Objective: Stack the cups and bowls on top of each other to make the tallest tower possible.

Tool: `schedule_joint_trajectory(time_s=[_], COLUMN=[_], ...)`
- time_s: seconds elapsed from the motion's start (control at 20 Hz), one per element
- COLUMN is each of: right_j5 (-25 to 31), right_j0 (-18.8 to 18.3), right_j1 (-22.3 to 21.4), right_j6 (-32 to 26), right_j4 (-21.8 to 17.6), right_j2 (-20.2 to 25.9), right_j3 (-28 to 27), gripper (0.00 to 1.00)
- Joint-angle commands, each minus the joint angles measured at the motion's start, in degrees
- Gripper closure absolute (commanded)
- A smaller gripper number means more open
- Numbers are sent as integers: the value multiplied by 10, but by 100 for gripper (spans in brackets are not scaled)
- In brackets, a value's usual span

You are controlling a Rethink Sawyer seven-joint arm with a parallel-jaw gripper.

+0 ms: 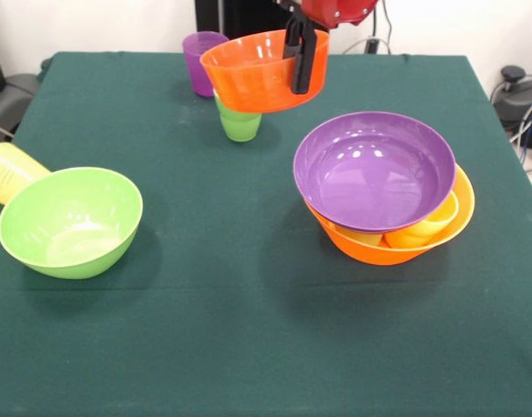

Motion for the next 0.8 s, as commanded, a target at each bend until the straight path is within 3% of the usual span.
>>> schedule_joint_trajectory(time_s=[0.05, 0.8], right_j5=[46, -45], right_j0=[25, 90], right_j1=[38, 132], right_j6=[120, 167], right_j4=[40, 120], right_j2=[20, -27], right_j3=[-41, -82], gripper=[100, 100])
